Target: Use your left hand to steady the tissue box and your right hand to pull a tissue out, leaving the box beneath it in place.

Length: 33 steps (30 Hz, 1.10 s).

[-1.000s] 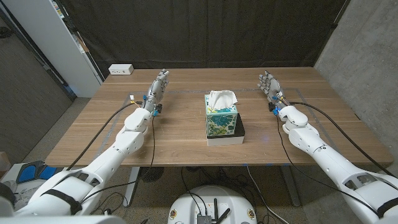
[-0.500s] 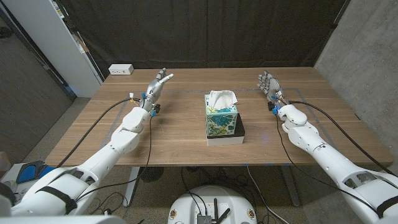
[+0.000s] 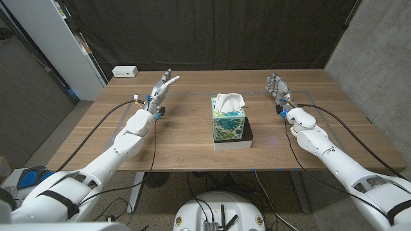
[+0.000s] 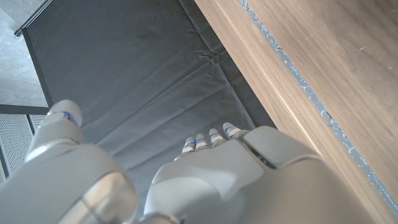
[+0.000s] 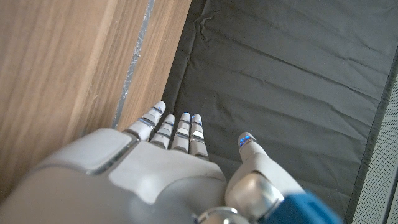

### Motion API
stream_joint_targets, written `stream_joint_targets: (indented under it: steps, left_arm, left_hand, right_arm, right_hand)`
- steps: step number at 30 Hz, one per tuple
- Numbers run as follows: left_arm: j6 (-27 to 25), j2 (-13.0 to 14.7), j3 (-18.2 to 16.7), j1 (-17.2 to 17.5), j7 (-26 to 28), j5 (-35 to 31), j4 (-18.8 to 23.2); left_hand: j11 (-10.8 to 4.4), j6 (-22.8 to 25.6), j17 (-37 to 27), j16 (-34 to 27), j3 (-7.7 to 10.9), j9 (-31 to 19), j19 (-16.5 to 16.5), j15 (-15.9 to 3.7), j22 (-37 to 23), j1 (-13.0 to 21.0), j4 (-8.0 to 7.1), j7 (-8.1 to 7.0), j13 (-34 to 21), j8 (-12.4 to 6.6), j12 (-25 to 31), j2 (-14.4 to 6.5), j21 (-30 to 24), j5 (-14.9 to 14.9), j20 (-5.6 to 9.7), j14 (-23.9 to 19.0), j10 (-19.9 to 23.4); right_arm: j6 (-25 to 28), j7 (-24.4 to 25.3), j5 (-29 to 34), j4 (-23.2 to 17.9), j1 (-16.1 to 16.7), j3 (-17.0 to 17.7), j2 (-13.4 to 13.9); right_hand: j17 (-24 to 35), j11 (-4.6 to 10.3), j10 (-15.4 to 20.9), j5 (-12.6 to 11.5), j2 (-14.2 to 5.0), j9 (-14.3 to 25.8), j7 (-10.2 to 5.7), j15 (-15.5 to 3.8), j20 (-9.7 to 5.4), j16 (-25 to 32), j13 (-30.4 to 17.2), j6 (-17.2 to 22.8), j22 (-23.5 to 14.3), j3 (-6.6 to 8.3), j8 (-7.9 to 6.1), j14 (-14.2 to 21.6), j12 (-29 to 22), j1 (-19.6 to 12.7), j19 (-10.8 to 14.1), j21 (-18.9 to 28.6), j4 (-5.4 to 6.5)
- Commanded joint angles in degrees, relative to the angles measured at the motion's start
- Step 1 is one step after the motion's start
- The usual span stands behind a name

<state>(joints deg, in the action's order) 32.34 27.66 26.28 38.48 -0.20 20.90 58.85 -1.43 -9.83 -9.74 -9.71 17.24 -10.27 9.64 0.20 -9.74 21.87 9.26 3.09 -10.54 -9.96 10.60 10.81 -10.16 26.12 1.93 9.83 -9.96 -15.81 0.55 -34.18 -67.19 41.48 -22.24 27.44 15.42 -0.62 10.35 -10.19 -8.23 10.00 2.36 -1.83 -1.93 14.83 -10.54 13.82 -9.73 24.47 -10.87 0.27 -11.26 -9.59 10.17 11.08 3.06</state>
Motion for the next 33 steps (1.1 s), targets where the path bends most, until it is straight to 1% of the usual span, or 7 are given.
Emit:
stream_joint_targets:
  steps: [1,4,7,11,22,30,33]
  left_arm:
    - [-0.84,1.16,0.19,1.5,0.55,-0.27,2.21]
    - [-1.56,1.88,0.08,2.78,2.09,-1.16,4.35]
    - [-1.82,2.55,-0.09,3.89,1.34,-0.46,6.07]
    - [-2.37,3.32,-0.38,5.61,2.67,-1.09,8.68]
    - [-3.24,4.23,-0.88,8.29,3.63,-1.3,12.23]
    - [-3.92,5.34,-1.14,10.68,5.4,-2.99,15.76]
    - [-4.22,5.56,-1.29,11.42,5.03,-2.41,16.73]
  left_hand:
    - [0.48,-29.99,-0.29,-0.4,-0.51,-0.18,3.38,0.33,-0.26,0.66,-0.12,0.78,-0.24,-0.1,0.34,-0.22,-0.36,0.62,2.35,20.08,-23.85]
    - [0.3,-30.02,-0.29,-0.42,-0.93,-0.17,3.51,0.27,-0.27,0.74,-0.18,0.74,-0.24,-0.1,0.43,-0.29,-0.37,1.01,2.37,20.14,-23.84]
    - [0.3,-29.99,-0.29,-0.44,-1.22,-0.17,3.55,0.29,-0.27,0.79,-0.22,0.72,-0.23,-0.12,0.45,-0.34,-0.4,1.27,2.33,20.16,-23.92]
    - [0.41,-29.94,-0.28,-0.47,-1.72,-0.16,3.71,0.44,-0.27,0.9,-0.29,0.8,-0.22,-0.15,0.55,-0.42,-0.42,1.74,2.21,20.22,-23.86]
    - [0.35,-30.02,-0.28,-0.47,-2.73,-0.15,4.02,0.37,-0.28,1.13,-0.43,0.59,-0.21,-0.13,0.62,-0.61,-0.45,2.66,2.33,20.45,-24.04]
    - [0.29,-29.97,-0.28,-0.47,-3.42,-0.14,4.11,0.32,-0.29,1.28,-0.54,0.53,-0.2,-0.16,0.68,-0.72,-0.52,3.25,2.4,20.59,-24.09]
    - [0.33,-29.88,-0.28,-0.52,-3.68,-0.14,4.13,0.39,-0.29,1.33,-0.58,0.51,-0.19,-0.2,0.7,-0.77,-0.54,3.47,2.32,20.53,-24.08]
  right_arm:
    - [0.09,0.49,0.19,-0.07,0.11,-0.07,-0.17]
    - [-0.28,0.4,0.22,0.56,-0.08,-0.09,-0.42]
    - [-0.25,0.35,0.03,0.57,-0.04,-0.02,-0.5]
    - [-0.35,0.1,0.09,1.05,-0.32,-0.08,-0.52]
    - [-0.85,-0.54,-0.12,1.85,-0.57,-0.04,-0.69]
    - [-1.29,-0.17,0.02,1.32,-0.07,0.16,-0.45]
    - [-1.44,-0.01,-0.05,0.92,0.28,0.29,-0.36]
  right_hand:
    - [0.02,-0.29,0.47,-0.33,0.02,0.31,0.22,-1.4,-0.92,0.11,-0.21,0.28,-0.12,-0.28,-0.14,0.28,-0.2,-0.12,0.3,0.28,-0.18]
    - [0.0,-0.31,0.54,-0.34,0.0,0.31,0.21,-1.42,-0.92,0.11,-0.21,0.31,-0.12,-0.3,-0.14,0.31,-0.22,-0.1,0.3,0.27,-0.19]
    - [-0.04,-0.24,0.49,-0.35,-0.04,0.31,0.2,-1.31,-0.88,0.09,-0.21,0.29,-0.12,-0.33,-0.12,0.35,-0.18,-0.09,0.27,0.25,-0.24]
    - [-0.07,-0.29,0.53,-0.36,-0.06,0.31,0.24,-1.38,-0.85,0.05,-0.21,0.35,-0.12,-0.37,-0.13,0.34,-0.18,-0.05,0.24,0.22,-0.28]
    - [-0.2,-0.26,0.62,-0.4,-0.22,0.31,0.26,-1.38,-0.84,-0.07,-0.21,0.38,-0.12,-0.4,-0.11,0.37,-0.16,-0.11,0.21,0.18,-0.49]
    - [-0.29,-0.41,0.64,-0.41,-0.3,0.31,0.28,-1.39,-0.81,-0.13,-0.21,0.37,-0.12,-0.45,-0.08,0.41,-0.13,-0.12,0.21,0.17,-0.63]
    - [-0.33,-0.29,0.63,-0.41,-0.33,0.31,0.27,-1.37,-0.81,-0.15,-0.21,0.38,-0.12,-0.44,-0.08,0.46,-0.11,-0.16,0.2,0.16,-0.7]
